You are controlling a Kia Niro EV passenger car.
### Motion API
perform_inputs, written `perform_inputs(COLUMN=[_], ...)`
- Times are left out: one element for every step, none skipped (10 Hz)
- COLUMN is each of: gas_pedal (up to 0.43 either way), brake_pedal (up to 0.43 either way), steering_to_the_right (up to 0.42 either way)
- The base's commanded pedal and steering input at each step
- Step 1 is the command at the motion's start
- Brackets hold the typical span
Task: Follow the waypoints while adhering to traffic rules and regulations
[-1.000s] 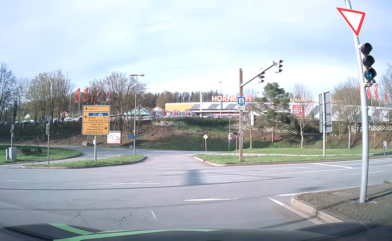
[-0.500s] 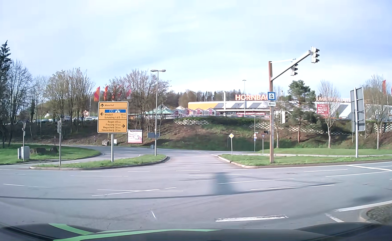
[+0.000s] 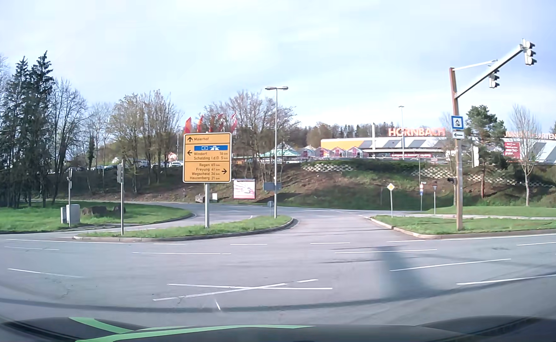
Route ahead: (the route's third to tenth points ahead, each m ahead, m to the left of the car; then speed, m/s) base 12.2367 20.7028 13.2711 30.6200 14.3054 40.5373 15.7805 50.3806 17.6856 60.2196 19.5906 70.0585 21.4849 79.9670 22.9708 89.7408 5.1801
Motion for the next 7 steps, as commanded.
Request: perform_inputs(gas_pedal=[0.240,0.177,0.157,0.157,0.150,0.138,0.138], brake_pedal=[0.000,0.000,0.000,0.000,0.000,0.000,0.000], steering_to_the_right=[-0.311,-0.321,-0.331,-0.336,-0.337,-0.337,-0.337])
